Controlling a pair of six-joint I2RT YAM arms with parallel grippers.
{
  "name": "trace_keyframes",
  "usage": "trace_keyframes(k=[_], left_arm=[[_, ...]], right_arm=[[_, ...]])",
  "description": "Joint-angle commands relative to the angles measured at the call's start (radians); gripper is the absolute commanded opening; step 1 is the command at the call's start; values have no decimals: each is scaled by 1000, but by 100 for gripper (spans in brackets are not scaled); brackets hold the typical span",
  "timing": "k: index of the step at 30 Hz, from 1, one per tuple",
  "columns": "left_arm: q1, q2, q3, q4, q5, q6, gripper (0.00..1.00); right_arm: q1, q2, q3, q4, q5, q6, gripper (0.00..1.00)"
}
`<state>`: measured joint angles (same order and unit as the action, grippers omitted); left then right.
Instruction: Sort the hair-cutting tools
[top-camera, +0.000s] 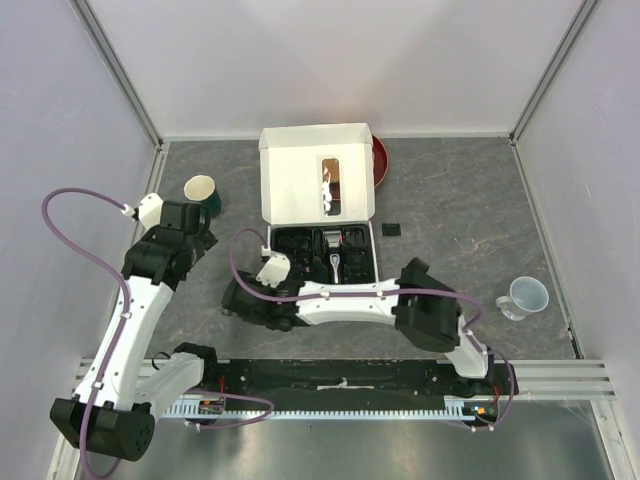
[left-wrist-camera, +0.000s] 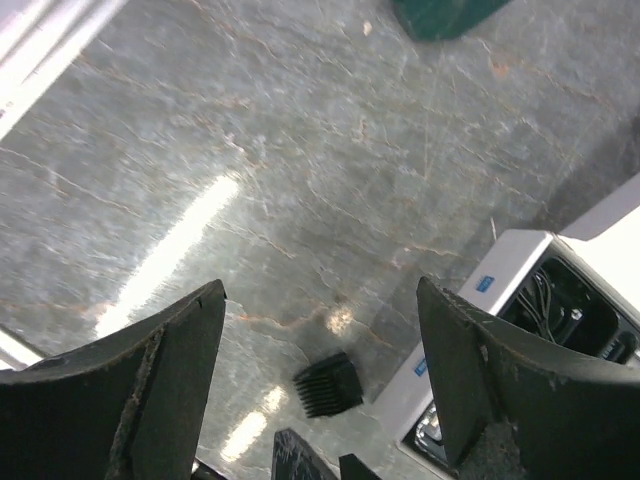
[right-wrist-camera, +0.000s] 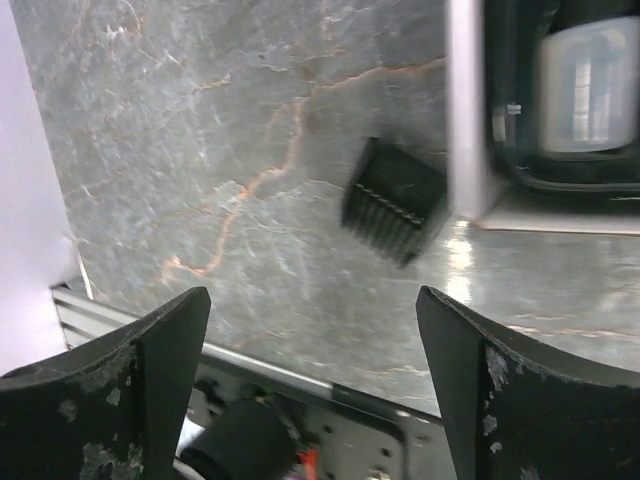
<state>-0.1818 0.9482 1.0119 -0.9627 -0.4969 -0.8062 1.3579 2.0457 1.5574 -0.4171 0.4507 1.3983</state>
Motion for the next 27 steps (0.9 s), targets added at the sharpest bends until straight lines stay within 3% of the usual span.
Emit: trace_keyframes(k=[1,8,16,27], left_arm=[[8,-22,42,-59,-167,88,84],[16,-35,24,-51,-316,81,86],[80,-17,8,-11,-298,127,87],[85,-35,-32,22,-239,159,86]], right_arm=[[3,142,263,-294,45,182,92],[-16,272,463,-541,17,300,86],[-46,333,501,-549,26,289,86],[-85,403,560,-538,34,245,85]])
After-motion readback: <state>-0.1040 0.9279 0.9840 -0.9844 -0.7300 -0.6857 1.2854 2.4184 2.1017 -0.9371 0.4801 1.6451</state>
